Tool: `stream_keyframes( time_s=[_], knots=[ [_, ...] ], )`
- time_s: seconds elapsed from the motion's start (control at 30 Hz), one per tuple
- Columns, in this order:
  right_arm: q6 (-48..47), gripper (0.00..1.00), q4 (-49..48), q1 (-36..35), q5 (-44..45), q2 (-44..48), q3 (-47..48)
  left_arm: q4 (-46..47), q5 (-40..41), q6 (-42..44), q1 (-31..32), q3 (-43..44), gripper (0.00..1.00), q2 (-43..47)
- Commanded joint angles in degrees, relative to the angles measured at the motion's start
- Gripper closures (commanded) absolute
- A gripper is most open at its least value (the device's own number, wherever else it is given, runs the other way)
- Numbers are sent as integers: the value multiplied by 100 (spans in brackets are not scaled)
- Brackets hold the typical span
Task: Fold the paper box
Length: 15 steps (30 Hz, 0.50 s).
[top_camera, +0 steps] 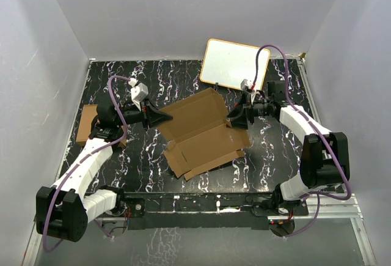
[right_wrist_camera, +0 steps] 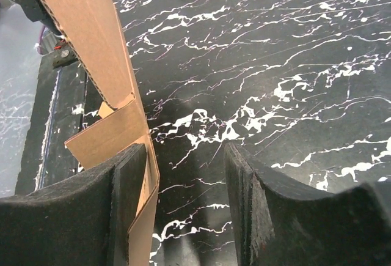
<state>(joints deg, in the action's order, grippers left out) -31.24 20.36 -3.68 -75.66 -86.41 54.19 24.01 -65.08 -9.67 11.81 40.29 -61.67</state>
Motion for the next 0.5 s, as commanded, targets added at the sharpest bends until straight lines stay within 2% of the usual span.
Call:
stream_keyframes(
  time_s=[0.0, 0.07, 0.17, 0.23, 0.37, 0.47],
  knots=[
    [-1196, 40, 821, 293, -196, 255, 645, 191, -222, 3, -23, -13, 100, 56],
    [-1898, 39, 1587, 644, -191, 309, 881, 180, -206, 20, -25, -20, 100, 62],
    [-2242, 38, 1966, 929, -354, 421, 972, 269, -243, -53, -25, -36, 100, 45],
    [-1968, 38, 1753, 933, -494, 470, 911, 418, -299, -175, -23, -69, 100, 13],
    [-632, 39, 688, 826, -665, 446, 684, 616, -395, -340, -22, -118, 100, -5],
    [-278, 39, 342, 643, -685, 432, 590, 720, -437, -439, -28, -147, 100, -21]
  ],
)
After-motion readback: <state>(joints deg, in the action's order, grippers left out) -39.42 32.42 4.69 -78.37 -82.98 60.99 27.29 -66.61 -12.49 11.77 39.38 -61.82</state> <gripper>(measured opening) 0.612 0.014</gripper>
